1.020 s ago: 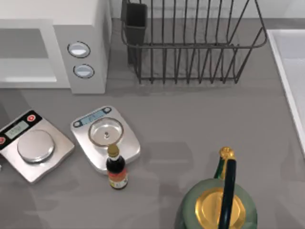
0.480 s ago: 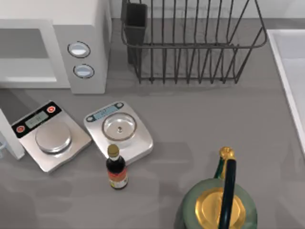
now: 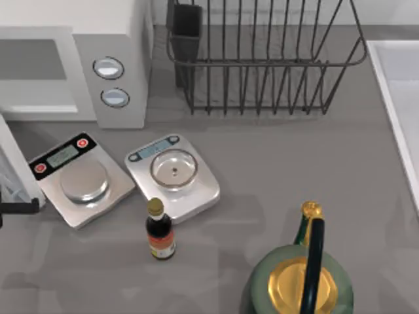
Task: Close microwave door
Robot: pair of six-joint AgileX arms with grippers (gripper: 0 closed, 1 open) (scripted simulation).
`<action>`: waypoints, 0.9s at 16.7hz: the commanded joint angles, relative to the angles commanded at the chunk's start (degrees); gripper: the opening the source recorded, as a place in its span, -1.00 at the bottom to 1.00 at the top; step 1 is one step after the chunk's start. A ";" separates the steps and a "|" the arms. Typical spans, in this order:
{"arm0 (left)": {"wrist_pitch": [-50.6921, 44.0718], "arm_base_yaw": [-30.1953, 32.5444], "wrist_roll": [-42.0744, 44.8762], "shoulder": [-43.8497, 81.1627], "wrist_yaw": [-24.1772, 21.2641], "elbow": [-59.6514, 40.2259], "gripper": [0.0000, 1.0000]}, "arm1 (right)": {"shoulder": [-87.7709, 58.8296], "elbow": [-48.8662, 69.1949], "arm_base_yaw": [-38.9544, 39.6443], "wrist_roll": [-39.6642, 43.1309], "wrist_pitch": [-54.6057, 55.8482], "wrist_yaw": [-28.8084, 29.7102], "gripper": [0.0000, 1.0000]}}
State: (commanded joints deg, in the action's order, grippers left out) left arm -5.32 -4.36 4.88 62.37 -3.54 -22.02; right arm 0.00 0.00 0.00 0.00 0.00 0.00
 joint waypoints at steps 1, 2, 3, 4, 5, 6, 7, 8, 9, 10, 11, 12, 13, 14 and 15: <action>0.00 2.94 -2.08 -0.80 2.03 0.43 -1.00 | 0.00 0.00 0.00 0.00 0.00 0.00 1.00; 0.00 5.29 -3.93 -1.55 3.83 0.83 -1.00 | 0.00 0.00 0.00 0.00 0.00 0.00 1.00; 0.00 7.03 -5.44 -2.18 5.30 1.16 -1.00 | 0.00 0.00 0.00 0.00 0.00 0.00 1.00; 0.01 8.14 -6.50 -2.65 6.33 1.40 -1.00 | 0.00 0.00 0.00 0.00 0.00 0.00 1.00; 0.01 8.64 -6.99 -2.87 6.82 1.51 -1.00 | 0.00 0.00 0.00 0.00 0.00 0.00 1.00; 0.01 8.67 -7.02 -2.88 6.85 1.52 -1.00 | 0.00 0.00 0.00 0.00 0.00 0.00 1.00; 0.01 8.67 -7.02 -2.88 6.85 1.52 -1.00 | 0.00 0.00 0.00 0.00 0.00 0.00 1.00; 0.01 8.67 -7.02 -2.88 6.85 1.52 -1.00 | 0.00 0.00 0.00 0.00 0.00 0.00 1.00; 0.02 8.47 -6.97 -2.62 6.63 1.27 -1.00 | 0.00 0.00 0.00 0.00 0.00 0.00 1.00; 0.09 8.46 -6.96 -2.48 6.62 1.18 -1.00 | 0.00 0.00 0.00 0.00 0.00 0.00 1.00; 0.46 8.44 -6.93 -1.74 6.59 0.67 -1.00 | 0.00 0.00 0.00 0.00 0.00 0.00 1.00; 1.09 8.41 -6.87 -0.38 6.55 -0.23 -1.00 | 0.00 0.00 0.00 0.00 0.00 0.00 1.00; 1.92 8.38 -6.81 1.58 6.50 -1.47 -1.00 | 0.00 0.00 0.00 0.00 0.00 0.00 1.00; 2.92 8.33 -6.74 4.15 6.44 -2.96 -1.00 | 0.00 0.00 0.00 0.00 0.00 0.00 1.00; 4.06 8.27 -6.65 7.30 6.37 -4.61 -1.00 | 0.00 0.00 0.00 0.00 0.00 0.00 1.00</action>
State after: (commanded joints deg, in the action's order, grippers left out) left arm -1.27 3.90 -1.77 69.68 2.83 -26.64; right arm 0.00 0.00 0.00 0.00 0.00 0.00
